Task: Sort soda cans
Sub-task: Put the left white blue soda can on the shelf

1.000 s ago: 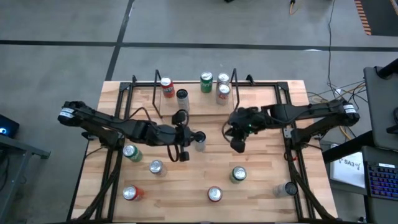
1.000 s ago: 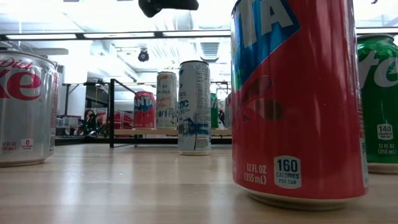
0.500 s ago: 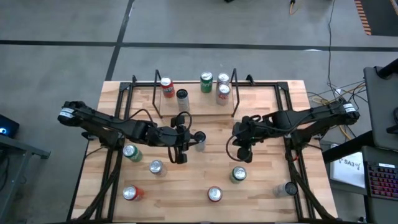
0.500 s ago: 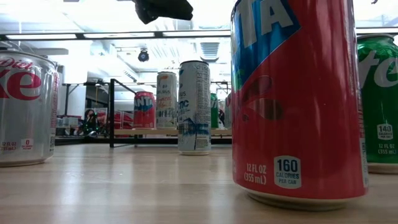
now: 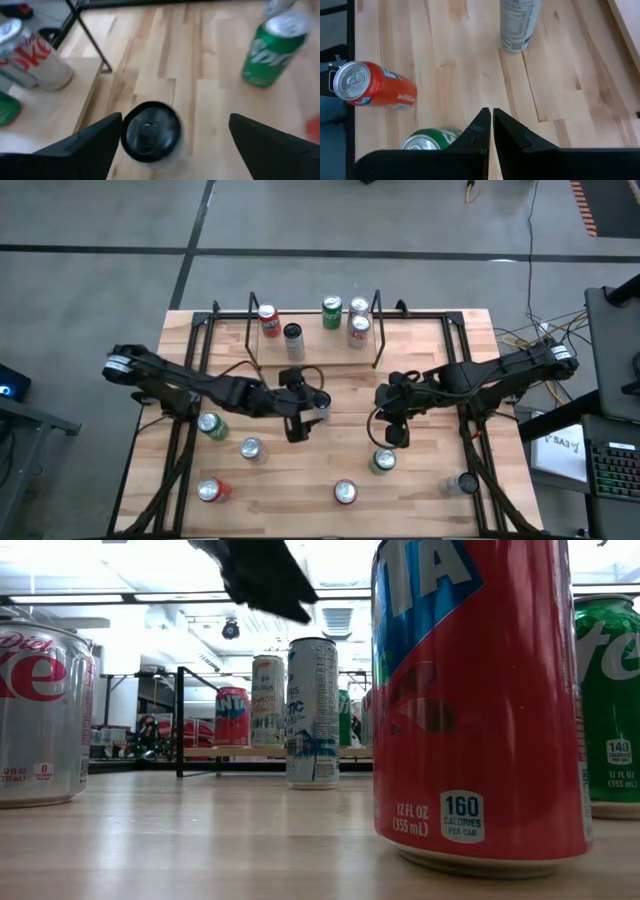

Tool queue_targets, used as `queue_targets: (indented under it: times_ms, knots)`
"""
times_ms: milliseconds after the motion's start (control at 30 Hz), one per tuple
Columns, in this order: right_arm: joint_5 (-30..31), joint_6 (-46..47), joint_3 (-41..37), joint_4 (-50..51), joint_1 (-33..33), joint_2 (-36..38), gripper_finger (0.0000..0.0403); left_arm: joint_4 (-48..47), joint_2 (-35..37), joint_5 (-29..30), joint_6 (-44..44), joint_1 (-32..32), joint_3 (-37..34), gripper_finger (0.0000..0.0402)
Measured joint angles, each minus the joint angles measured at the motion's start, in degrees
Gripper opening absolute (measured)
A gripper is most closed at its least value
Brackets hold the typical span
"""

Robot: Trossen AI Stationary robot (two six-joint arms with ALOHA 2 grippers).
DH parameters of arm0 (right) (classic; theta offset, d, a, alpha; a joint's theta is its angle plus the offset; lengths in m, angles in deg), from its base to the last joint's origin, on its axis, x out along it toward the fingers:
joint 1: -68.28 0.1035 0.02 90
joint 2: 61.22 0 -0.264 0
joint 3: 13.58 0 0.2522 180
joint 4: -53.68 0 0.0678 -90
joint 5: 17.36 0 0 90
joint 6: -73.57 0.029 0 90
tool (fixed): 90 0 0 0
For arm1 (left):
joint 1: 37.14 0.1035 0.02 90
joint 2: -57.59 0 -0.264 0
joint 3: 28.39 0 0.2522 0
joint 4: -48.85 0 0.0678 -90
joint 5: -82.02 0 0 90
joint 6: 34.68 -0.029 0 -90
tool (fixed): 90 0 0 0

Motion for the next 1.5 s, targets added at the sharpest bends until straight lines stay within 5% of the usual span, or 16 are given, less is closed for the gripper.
queue_targets:
  times_ms: [900, 1200, 1500]
  knots:
    - [1.61, -1.49, -0.41, -1.28, -0.04, 0.00, 0.0011, 4.27, -7.78, -1.27, -2.10, 3.79, -0.02, 0.0358]
    - [2.60, -1.90, -1.10, -1.86, -0.04, 0.00, 0.0011, 3.20, -7.96, 3.12, -1.31, 3.24, -0.02, 0.0241]
    - [3.16, -1.97, -1.98, -2.06, -0.04, 0.00, 0.0011, 2.26, -7.94, 3.06, 0.04, 2.76, 1.66, 0.0242]
